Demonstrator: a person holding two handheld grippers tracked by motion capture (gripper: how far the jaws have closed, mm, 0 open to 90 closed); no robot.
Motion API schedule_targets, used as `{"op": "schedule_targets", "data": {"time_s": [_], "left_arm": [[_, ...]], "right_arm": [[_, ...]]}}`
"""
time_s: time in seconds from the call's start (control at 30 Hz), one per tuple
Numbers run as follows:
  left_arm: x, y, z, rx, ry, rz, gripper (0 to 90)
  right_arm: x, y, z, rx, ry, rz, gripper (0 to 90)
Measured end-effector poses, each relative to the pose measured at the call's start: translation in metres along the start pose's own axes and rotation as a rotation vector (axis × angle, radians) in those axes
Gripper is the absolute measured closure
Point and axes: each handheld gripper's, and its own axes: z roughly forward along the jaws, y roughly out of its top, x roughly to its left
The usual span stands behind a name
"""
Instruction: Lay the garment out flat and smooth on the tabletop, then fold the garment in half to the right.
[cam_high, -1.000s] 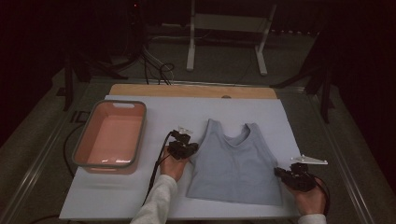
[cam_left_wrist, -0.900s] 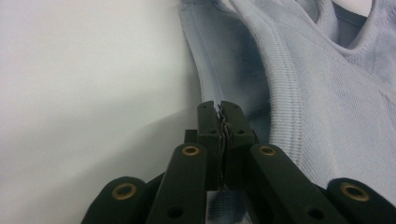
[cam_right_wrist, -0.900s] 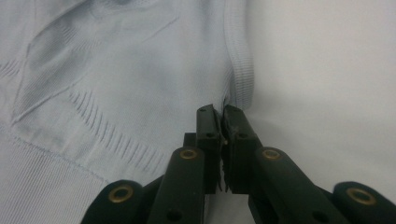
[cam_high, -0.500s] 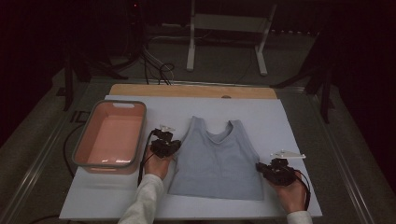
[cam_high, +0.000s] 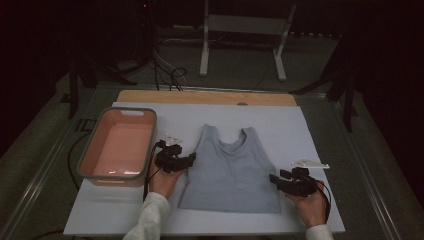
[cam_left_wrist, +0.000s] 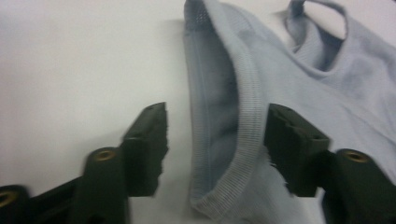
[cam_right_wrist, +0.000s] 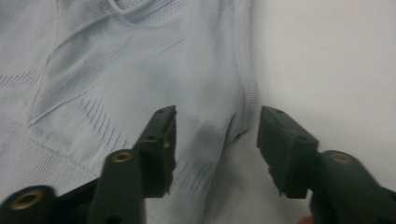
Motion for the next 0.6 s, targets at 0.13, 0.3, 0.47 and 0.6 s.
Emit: {"op": "schedule_targets", "data": {"time_s": [0.13,0.3,0.47,0.6], "left_arm": [[-0.003,-0.001,-0.009,-0.032,-0.031,0.004,32.0],[-0.007,-0.003,-0.017,-0.081,-0.098,0.005,20.8],[-0.012,-0.004,-0.023,-0.113,-0.133,0.022,16.5],[-0.016,-0.006,-0.026,-0.119,-0.144,0.023,16.5]], "right_arm": [[0.002,0.001,-0.003,-0.023,-0.018,-0.002,31.1],[0.005,0.002,-0.009,-0.074,-0.052,-0.001,16.6],[0.003,0.0,-0.011,-0.097,-0.019,0.009,13.4],[0.002,0.0,-0.013,-0.129,-0.008,0.025,12.8]]}}
